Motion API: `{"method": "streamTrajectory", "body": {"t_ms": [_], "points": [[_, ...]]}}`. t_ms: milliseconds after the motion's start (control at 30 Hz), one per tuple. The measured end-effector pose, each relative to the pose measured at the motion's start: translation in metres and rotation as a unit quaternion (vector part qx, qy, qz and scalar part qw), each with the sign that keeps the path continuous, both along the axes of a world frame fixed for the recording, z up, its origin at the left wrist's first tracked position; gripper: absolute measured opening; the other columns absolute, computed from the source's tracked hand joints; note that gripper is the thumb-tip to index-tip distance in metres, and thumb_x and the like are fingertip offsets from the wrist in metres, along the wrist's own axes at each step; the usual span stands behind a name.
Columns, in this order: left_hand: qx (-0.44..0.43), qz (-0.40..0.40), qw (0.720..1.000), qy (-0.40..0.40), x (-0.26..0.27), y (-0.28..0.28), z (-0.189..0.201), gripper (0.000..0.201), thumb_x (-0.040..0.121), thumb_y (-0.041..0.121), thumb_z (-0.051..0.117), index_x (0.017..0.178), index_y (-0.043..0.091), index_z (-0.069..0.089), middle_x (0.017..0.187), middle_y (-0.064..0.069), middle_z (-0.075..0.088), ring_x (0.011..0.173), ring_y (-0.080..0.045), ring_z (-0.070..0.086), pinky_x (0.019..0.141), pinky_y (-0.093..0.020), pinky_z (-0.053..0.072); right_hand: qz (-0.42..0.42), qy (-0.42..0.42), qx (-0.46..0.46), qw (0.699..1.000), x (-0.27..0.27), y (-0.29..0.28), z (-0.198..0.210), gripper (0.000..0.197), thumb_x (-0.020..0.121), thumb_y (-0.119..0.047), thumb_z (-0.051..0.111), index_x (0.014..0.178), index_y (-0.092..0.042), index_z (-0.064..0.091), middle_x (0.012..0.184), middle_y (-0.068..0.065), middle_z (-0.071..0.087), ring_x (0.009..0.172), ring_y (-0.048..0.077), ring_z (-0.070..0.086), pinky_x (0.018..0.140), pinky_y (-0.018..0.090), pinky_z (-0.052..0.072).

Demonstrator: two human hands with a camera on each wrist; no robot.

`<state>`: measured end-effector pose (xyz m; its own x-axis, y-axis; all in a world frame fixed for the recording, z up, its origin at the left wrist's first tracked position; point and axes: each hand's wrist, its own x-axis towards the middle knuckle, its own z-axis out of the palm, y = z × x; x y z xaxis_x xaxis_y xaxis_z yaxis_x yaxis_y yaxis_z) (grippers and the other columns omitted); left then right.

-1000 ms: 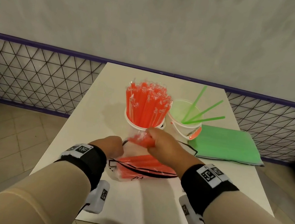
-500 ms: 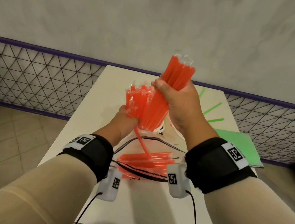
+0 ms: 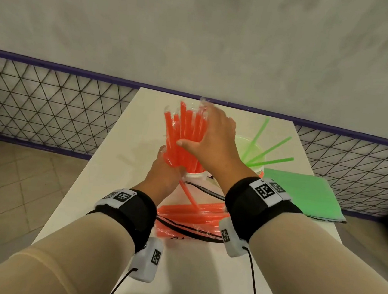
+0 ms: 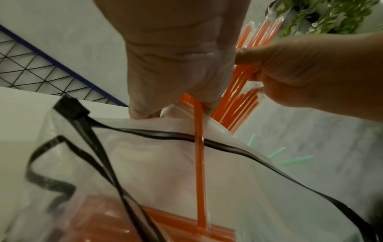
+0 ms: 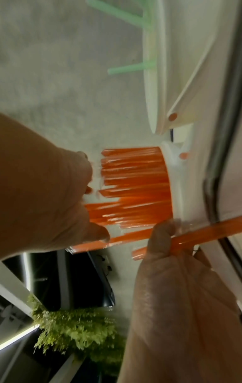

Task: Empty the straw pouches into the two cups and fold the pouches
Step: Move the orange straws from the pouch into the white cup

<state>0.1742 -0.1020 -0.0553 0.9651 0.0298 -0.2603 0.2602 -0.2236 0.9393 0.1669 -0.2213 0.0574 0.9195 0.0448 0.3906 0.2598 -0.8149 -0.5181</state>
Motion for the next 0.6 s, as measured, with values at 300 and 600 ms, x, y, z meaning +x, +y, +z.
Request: {"method": "streamTrajectory", "body": {"t_ms": [300,600], "points": [[-0.033,0.043,0.998,0.025,0.012,-0.009,0.001,0.069,0.074,0.028,0.061,0.136,0.043,0.036,0.100,0.002,0.071,0.082,-0.020,0.070,0.073,-0.047,0.061,0.149,-0.104,-0.209,0.961,0.015,0.029,0.034,0.072,0.094,-0.043,0.054,0.154,-0.033,0.015,0.162,0.004,0.013,0.149,0.032,0.008,0.117,0.055,0.010],[0.045,0.013,0.998,-0.035,-0.008,-0.001,0.010,0.078,0.081,0.019,0.066,0.149,0.024,0.028,0.115,-0.001,0.060,0.100,-0.024,0.064,0.086,-0.044,0.056,0.116,-0.074,-0.334,0.932,0.028,0.019,0.006,0.040,0.099,-0.016,0.043,0.138,-0.009,0.051,0.148,0.008,0.045,0.134,0.026,0.044,0.113,0.040,0.028]]}}
